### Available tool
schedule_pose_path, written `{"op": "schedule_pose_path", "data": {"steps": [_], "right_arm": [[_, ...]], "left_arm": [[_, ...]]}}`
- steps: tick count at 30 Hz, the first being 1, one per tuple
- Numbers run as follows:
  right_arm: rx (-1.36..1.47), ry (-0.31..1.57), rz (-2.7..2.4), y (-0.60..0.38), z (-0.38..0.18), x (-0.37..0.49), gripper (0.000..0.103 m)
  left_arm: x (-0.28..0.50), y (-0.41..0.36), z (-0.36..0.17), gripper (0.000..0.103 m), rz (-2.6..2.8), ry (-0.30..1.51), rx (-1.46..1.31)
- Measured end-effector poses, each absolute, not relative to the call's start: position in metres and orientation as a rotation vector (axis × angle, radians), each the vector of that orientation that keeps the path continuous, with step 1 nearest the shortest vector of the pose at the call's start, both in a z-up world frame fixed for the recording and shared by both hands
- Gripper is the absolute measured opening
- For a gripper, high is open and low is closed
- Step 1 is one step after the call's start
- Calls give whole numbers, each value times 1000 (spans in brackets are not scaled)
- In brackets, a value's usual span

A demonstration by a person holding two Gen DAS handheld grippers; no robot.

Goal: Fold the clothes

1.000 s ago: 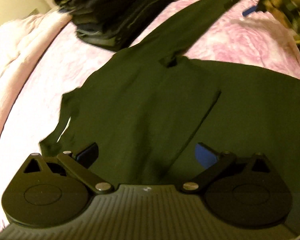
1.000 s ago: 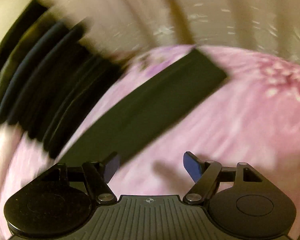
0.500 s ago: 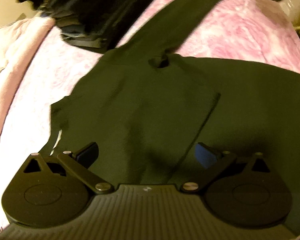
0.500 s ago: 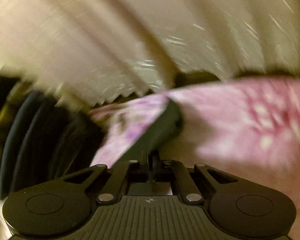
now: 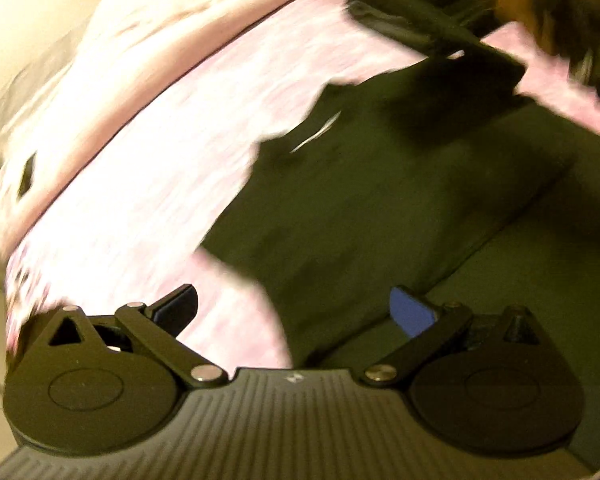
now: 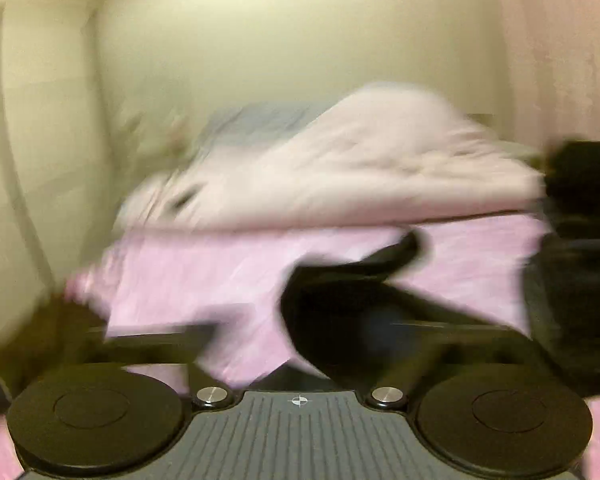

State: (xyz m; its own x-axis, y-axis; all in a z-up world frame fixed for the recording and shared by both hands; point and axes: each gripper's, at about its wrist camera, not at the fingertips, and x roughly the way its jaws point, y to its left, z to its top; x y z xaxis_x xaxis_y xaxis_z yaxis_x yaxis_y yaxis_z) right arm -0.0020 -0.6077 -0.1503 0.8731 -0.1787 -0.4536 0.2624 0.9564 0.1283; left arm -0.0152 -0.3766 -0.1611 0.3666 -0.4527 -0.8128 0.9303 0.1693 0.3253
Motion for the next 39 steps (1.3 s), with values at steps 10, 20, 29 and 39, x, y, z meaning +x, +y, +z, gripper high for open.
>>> {"op": "schedule_pose_path", "data": {"steps": [10, 20, 29, 39], "right_arm": [[174, 790, -366, -604, -201, -56, 99], [299, 891, -652, -730, -205, -150, 99], [713, 817, -539, -856, -250, -136, 60], [651, 659, -478, -899, -228, -98, 31]], "left_arm": [[59, -358, -197, 88, -1141, 575, 971], [62, -480, -232, 61, -1269, 547, 1000], [67, -555, -273, 58, -1242, 643, 1090], [65, -559, -286, 58, -1179, 717, 1112]]}}
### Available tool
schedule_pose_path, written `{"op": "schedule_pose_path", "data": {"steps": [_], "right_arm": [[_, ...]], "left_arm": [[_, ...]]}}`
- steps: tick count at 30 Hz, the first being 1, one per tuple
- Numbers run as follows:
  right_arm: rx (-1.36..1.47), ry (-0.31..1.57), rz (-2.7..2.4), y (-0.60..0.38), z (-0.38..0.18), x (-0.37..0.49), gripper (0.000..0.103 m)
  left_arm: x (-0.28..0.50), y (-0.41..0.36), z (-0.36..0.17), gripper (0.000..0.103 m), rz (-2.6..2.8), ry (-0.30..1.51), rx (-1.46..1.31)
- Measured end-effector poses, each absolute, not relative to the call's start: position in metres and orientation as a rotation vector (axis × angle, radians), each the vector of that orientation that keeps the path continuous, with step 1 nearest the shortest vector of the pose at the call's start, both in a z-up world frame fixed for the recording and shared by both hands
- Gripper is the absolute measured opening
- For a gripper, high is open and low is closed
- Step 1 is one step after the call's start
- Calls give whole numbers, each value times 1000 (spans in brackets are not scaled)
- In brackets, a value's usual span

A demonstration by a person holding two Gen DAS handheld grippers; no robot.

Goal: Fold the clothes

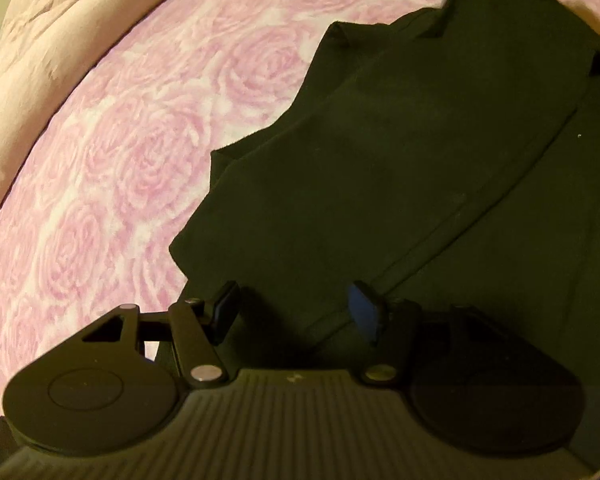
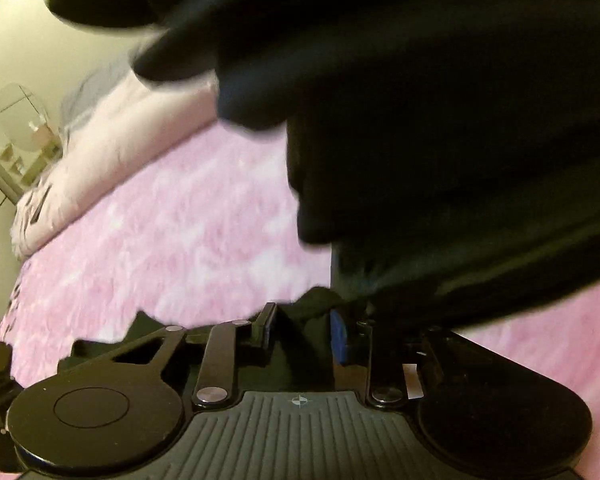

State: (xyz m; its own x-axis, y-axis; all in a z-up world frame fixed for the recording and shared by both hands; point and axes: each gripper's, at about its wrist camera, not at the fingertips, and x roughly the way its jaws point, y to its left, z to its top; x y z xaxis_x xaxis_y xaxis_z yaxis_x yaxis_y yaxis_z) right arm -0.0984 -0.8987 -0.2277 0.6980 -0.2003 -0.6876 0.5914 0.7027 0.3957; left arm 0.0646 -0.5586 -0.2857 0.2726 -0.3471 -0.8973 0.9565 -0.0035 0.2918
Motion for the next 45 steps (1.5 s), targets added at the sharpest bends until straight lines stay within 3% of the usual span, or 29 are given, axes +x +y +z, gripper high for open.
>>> {"op": "schedule_pose_path", "data": {"steps": [1, 4, 17, 20, 22, 25, 29, 34, 45], "right_arm": [[647, 660, -471, -896, -225, -104, 34], [653, 680, -477, -887, -224, -129, 79], [709, 832, -445, -849, -253, -187, 79], [688, 869, -443, -838, -257, -187, 79], [661, 900, -456, -833, -258, -191, 79], [566, 966, -477, -823, -254, -193, 79], [444, 1025, -495, -811, -252, -194, 79], [267, 1069, -522, -804, -259, -193, 78], [350, 1017, -626, -795, -235, -221, 79]], "left_arm": [[65, -559, -285, 58, -1174, 723, 1112], [69, -559, -281, 58, -1152, 759, 1086], [133, -559, -267, 55, -1032, 876, 761], [140, -560, -275, 39, -1055, 888, 739], [144, -559, -281, 17, -1064, 907, 734], [139, -556, -277, 5, -1065, 894, 759], [130, -541, -261, 4, -1054, 861, 754], [135, -541, -279, 6, -1053, 897, 785], [121, -502, -250, 8, -972, 915, 781]]}}
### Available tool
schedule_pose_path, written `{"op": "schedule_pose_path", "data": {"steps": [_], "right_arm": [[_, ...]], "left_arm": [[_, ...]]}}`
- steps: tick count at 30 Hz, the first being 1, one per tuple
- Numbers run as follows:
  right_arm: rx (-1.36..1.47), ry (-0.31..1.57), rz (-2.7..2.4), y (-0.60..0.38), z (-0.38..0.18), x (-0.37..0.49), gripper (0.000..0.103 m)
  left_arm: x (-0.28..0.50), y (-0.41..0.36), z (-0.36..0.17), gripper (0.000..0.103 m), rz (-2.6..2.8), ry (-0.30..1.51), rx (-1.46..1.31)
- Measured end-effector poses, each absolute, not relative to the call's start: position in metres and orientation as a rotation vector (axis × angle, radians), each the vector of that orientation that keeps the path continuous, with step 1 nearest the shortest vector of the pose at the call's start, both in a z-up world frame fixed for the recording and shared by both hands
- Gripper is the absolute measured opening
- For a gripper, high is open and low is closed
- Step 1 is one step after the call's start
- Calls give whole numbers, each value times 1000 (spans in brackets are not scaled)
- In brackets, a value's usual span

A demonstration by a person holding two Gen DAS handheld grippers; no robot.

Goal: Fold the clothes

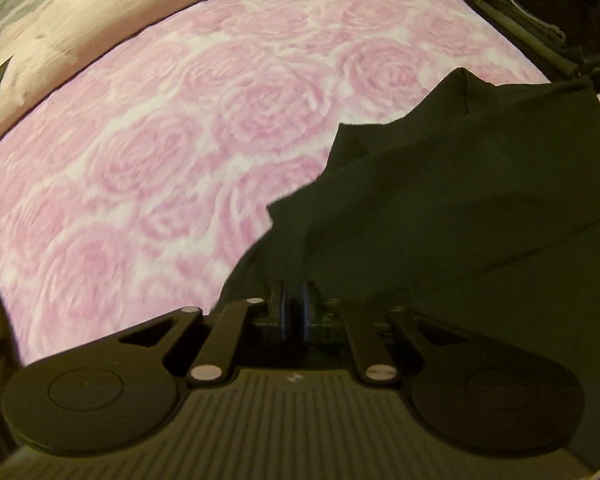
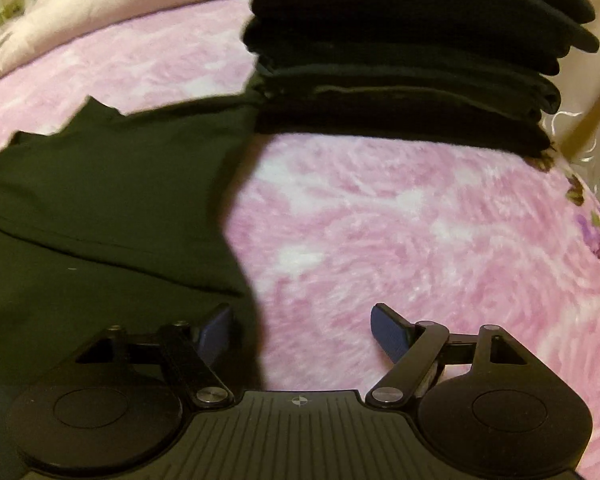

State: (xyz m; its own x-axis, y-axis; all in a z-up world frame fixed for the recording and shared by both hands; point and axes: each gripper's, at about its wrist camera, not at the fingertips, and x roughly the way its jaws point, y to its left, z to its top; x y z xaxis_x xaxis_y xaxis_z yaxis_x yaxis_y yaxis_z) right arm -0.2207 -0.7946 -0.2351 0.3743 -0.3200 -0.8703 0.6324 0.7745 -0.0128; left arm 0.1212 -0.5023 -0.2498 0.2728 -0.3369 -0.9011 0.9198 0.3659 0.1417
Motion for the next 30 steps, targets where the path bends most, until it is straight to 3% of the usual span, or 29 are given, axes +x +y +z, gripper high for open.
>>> {"op": "schedule_pose_path", "data": {"steps": [3, 5, 15, 25, 30], "right_arm": [[370, 1008, -570, -774, -232, -228, 79], [400, 1031, -528, -761, -240, -236, 79], [322, 1160, -493, -698, -245, -312, 79], [240, 1158, -602, -623, -218, -343, 79], [207, 1146, -553, -559, -206, -347, 79]], "left_arm": [[100, -477, -236, 10, -970, 913, 761], [79, -456, -232, 17, -973, 927, 743], [-33, -351, -264, 26, -974, 1039, 880], [-69, -263, -246, 28, -1076, 949, 905], [-114, -207, -228, 36, -1285, 797, 1023]]}}
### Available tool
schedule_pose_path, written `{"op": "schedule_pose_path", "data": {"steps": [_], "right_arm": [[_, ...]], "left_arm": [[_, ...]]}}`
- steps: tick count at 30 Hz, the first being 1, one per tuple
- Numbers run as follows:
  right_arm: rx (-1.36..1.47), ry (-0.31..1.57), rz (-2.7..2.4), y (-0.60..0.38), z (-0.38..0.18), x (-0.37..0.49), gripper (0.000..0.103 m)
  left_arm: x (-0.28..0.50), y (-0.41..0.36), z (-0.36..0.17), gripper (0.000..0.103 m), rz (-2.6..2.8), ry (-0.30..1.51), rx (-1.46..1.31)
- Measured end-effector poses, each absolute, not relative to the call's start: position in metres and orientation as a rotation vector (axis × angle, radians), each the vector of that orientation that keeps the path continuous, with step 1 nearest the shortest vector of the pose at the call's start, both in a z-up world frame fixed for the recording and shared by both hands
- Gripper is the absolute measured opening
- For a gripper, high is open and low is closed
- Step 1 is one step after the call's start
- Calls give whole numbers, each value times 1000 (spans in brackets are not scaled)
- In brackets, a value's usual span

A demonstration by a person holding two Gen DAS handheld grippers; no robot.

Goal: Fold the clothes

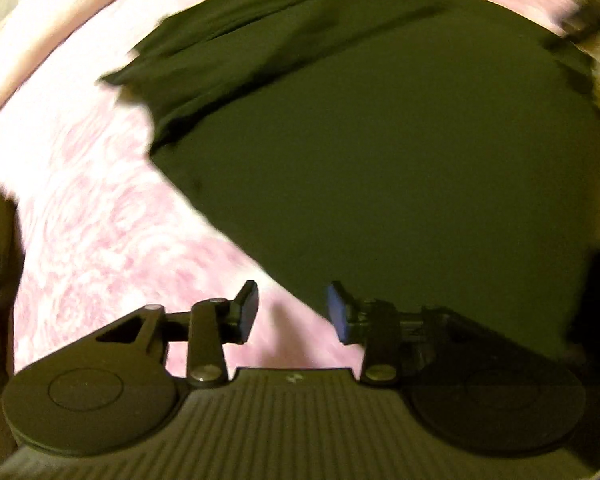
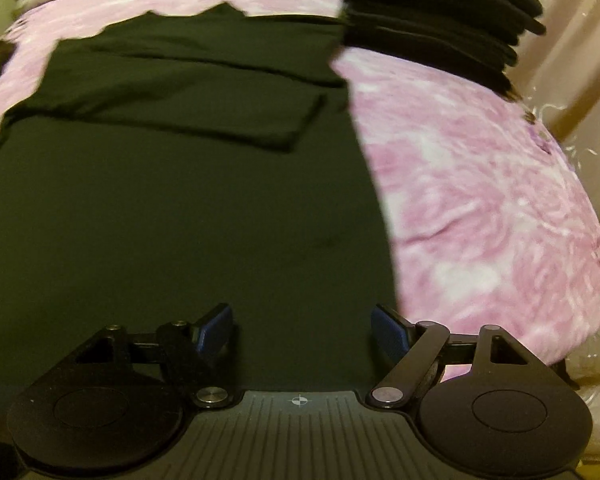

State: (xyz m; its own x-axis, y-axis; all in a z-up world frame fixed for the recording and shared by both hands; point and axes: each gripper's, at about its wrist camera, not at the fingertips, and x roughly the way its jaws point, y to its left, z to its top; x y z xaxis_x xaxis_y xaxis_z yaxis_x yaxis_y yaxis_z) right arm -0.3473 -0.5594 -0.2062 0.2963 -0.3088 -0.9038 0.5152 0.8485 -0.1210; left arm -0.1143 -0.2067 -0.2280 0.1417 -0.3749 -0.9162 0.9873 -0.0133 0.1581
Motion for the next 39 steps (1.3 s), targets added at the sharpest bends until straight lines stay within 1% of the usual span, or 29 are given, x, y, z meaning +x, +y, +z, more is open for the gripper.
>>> {"op": "schedule_pose_path", "data": {"steps": [2, 3, 4, 5, 8, 10, 15, 17, 18, 19, 22, 24, 28, 30, 35, 39], "right_arm": [[195, 1152, -531, -539, -205, -348, 80], [188, 1152, -522, -532, -204, -349, 82], [181, 1153, -512, -525, -204, -349, 86], [174, 1153, -504, -518, -204, -349, 88], [176, 1151, -490, -509, -206, -349, 88], [179, 1151, -490, -507, -207, -351, 88], [166, 1150, -495, -506, -205, -360, 88], [152, 1147, -498, -505, -202, -366, 88], [143, 1147, -496, -505, -200, -369, 88], [134, 1146, -495, -505, -199, -372, 88], [94, 1138, -468, -498, -194, -381, 88], [54, 1132, -418, -488, -193, -385, 88], [-29, 1116, -272, -460, -196, -388, 88], [-82, 1109, -199, -445, -203, -386, 88], [-176, 1065, -121, -422, -219, -375, 88], [-225, 1018, -139, -423, -227, -364, 88]], "left_arm": [[-137, -181, -223, 40, -1389, 710, 1085], [-149, -168, -222, 41, -1442, 650, 1132], [-160, -155, -223, 42, -1492, 588, 1181], [-170, -143, -227, 42, -1534, 518, 1237], [-196, -114, -241, 42, -1631, 319, 1395], [-206, -106, -252, 42, -1664, 211, 1452], [-219, -106, -270, 42, -1737, 17, 1519], [-223, -107, -274, 42, -1763, -49, 1536], [-224, -112, -273, 41, -1772, -54, 1533], [-224, -117, -270, 32, -1783, -37, 1518], [-223, -128, -251, 18, -1794, 57, 1407], [-214, -145, -233, 10, -1766, 190, 1320], [-177, -179, -199, 8, -1667, 487, 1109], [-159, -193, -186, 7, -1610, 586, 1025], [-131, -215, -175, 7, -1537, 708, 944], [-122, -219, -171, 7, -1525, 740, 932]]}}
